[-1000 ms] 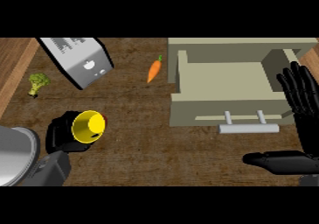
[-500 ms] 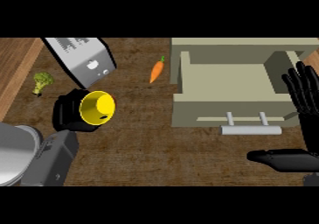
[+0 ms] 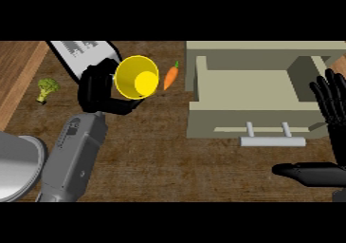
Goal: Pick up the cup, place it into the drawer and close the drawer
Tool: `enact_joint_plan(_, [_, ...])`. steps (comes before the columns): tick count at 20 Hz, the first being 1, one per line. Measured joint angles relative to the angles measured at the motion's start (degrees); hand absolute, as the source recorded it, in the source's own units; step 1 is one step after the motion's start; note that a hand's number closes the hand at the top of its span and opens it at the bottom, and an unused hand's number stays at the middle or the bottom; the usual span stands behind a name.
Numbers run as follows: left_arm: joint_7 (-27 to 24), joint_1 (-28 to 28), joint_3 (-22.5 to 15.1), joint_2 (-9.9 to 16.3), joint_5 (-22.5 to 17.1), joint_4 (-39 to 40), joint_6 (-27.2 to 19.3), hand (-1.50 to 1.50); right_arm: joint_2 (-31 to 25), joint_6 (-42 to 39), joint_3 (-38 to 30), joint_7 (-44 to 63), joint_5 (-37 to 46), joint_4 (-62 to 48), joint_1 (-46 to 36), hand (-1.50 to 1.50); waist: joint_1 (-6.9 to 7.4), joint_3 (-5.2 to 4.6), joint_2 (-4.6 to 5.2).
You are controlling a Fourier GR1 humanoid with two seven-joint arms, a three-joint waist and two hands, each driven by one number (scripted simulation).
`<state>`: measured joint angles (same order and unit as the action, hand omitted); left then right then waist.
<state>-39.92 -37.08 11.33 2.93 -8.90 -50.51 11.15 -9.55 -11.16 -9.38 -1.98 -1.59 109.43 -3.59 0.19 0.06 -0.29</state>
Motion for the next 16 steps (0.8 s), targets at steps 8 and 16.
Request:
enact_joint_plan(8, [14.6,-7.0,-7.0,-2.1,0.3,-9.4,-8.5,1.50,-0.8,-0.2,-1.3,1.6,-1.4,-0.3,-2.1,-1.50,-0.38,-0.02,0.12])
enact_joint_plan(16, [19.1,-19.7,-12.6,-2.8,-1.6,-1.1,-19.2,1.50,-0.9,-0.8,-1.6,1.5,-1.9,0.3,-1.4,-1.50,-1.31,-0.03,0.42])
